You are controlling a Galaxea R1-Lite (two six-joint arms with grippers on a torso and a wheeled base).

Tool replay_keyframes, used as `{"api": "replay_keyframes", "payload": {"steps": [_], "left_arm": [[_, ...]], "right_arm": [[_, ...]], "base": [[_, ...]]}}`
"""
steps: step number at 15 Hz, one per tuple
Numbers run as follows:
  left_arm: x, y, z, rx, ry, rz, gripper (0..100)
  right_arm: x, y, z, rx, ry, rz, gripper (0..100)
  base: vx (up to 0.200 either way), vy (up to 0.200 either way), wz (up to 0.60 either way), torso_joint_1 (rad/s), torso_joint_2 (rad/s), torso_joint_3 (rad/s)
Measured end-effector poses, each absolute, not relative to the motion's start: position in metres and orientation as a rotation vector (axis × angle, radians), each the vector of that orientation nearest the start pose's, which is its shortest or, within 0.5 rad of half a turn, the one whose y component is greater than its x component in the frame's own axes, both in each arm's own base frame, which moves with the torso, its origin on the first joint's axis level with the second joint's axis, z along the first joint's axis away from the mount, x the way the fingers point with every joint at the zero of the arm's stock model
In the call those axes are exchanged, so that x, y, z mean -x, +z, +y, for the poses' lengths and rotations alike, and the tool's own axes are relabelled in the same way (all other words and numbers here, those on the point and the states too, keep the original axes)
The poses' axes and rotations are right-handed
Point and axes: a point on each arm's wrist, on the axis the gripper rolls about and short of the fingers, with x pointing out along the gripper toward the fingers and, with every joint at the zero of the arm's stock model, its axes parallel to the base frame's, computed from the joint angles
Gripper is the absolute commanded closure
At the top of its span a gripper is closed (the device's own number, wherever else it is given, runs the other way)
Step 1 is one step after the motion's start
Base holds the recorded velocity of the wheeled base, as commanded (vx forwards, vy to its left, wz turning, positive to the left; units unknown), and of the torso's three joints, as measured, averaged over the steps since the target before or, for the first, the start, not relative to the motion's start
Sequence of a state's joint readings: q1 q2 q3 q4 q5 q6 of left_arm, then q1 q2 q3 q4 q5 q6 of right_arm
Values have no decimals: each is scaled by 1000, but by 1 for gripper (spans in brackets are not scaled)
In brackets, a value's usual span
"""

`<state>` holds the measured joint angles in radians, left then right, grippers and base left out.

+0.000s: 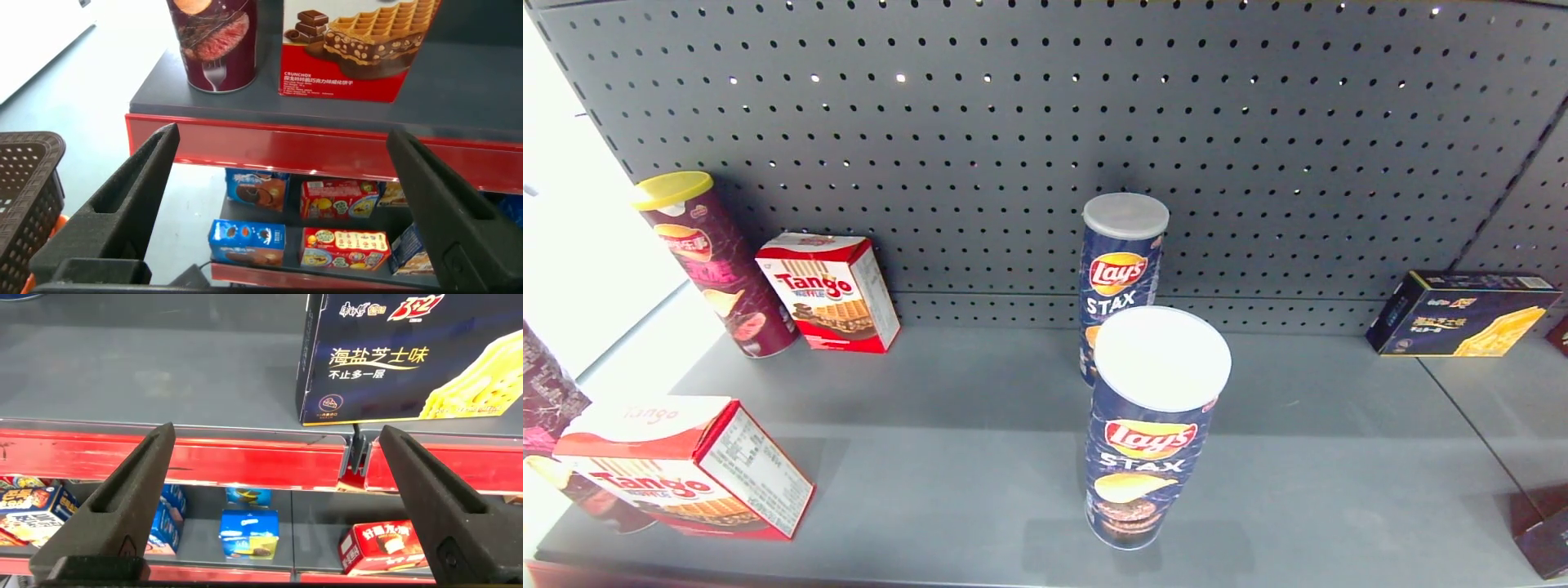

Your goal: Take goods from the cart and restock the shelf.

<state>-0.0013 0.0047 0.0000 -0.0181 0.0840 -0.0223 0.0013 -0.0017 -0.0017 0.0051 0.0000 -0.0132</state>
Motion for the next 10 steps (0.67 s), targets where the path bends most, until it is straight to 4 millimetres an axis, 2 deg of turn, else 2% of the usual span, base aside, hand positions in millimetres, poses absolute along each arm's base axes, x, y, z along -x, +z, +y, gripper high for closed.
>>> {"api": "replay_keyframes", "payload": {"steps": [6,7,10], "left_arm": [[23,77,2,24,82,-14,0],[23,77,2,25,81,-14,0],[23,77,2,25,81,-14,0]], "right_arm": [[23,75,0,13,1,1,0],[23,75,0,13,2,1,0],[23,76,0,12,0,0,0]], "base": [[0,0,0,0,0,0],[0,0,-600,2,2,2],[0,0,0,0,0,0]]}}
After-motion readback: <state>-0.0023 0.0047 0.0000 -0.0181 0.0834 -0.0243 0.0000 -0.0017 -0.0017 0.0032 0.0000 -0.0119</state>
